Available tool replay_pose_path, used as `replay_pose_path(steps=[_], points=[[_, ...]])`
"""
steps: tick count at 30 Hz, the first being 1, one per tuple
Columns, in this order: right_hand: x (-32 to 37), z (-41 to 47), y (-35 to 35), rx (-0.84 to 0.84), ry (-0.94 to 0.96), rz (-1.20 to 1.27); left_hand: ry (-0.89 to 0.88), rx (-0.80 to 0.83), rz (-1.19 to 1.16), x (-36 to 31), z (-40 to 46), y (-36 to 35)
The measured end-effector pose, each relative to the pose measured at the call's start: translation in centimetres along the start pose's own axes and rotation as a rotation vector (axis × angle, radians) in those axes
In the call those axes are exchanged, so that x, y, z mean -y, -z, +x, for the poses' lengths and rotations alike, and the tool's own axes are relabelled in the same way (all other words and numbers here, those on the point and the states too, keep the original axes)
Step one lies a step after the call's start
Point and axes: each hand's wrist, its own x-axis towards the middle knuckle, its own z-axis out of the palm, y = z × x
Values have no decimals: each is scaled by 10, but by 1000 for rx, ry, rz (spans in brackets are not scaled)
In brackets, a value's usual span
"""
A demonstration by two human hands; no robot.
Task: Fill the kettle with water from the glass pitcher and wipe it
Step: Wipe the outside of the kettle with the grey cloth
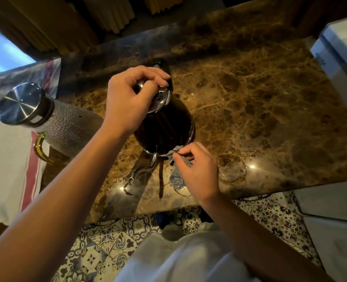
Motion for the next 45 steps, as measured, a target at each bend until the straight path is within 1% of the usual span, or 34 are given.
replay_pose_path(steps=[4,7,9,13,16,22,25,27,31,32,35,37,39,41,43,45], points=[[7,-4,-4,19,-19,3,9,5,-23,-2,-1,-1],[15,1,6,-68,-57,72,-2,2,-20,-3,-2,0],[16,9,11,-106,-41,98,0,5,-23,-3,-1,1],[12,7,2,-79,50,30,-10,3,-7,-2,-2,0],[13,-8,-14,-59,53,7,-13,1,-12,-3,-1,0],[17,-23,-27,107,83,-46,-7,1,-8,-3,-2,0],[20,-23,-19,140,77,-54,-12,6,0,-2,-2,1],[23,-19,-8,117,32,-34,-15,16,5,-3,-2,1],[27,8,26,33,-231,146,-14,33,3,-4,-1,3],[30,20,33,5,-248,180,-11,45,0,-4,-1,4],[36,60,47,-81,-141,160,-5,84,-12,-4,0,6],[34,87,47,-93,-110,132,2,116,-23,-5,0,7],[32,116,44,-58,-96,50,-4,146,-43,-7,0,10],[34,146,42,30,-91,2,-41,180,-38,-8,-1,12],[43,170,39,171,-73,5,-84,202,33,-11,-1,14],[49,188,33,340,-26,33,-116,202,164,-12,0,17]])
